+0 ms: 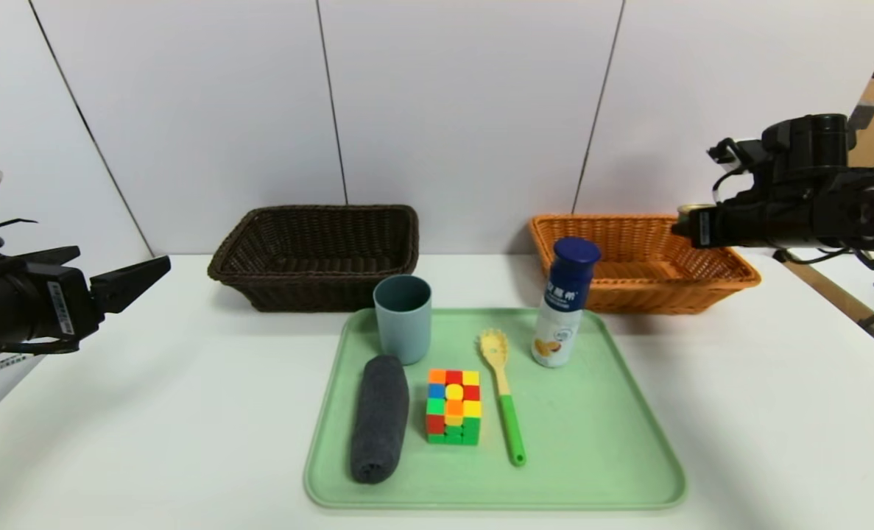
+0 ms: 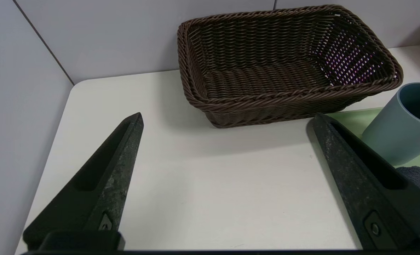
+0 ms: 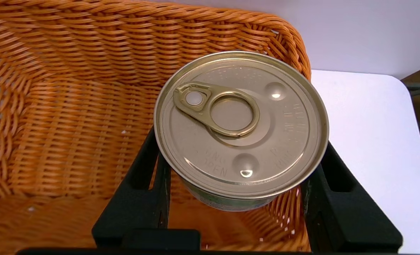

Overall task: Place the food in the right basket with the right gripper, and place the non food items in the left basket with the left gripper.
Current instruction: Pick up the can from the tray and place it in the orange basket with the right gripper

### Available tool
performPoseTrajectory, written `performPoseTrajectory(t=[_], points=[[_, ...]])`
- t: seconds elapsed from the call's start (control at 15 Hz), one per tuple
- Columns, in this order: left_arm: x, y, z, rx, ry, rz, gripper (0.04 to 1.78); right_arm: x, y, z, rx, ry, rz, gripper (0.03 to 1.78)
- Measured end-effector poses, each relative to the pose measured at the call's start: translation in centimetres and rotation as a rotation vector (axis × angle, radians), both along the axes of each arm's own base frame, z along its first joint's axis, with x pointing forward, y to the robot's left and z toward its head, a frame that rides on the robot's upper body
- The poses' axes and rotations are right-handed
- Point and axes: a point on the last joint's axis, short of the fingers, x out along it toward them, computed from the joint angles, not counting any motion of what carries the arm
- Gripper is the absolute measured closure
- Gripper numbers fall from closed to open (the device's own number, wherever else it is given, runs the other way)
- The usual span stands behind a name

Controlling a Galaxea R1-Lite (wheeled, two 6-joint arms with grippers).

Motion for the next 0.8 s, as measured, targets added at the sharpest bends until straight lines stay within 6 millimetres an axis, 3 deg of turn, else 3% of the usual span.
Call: performPoseTrajectory(t=[0.27,0.8], points=[[0.0,0.0,0.0,0.003,0.0,0.0,0.13,2.0,-0.2,-1.8,0.005,0.03,0.0,0.83],[-0.1,0.0,-0.1,0.0,0.002,0.0,0.13,3.3,0.0,-4.8,0.011,0.1,0.011,0.83]])
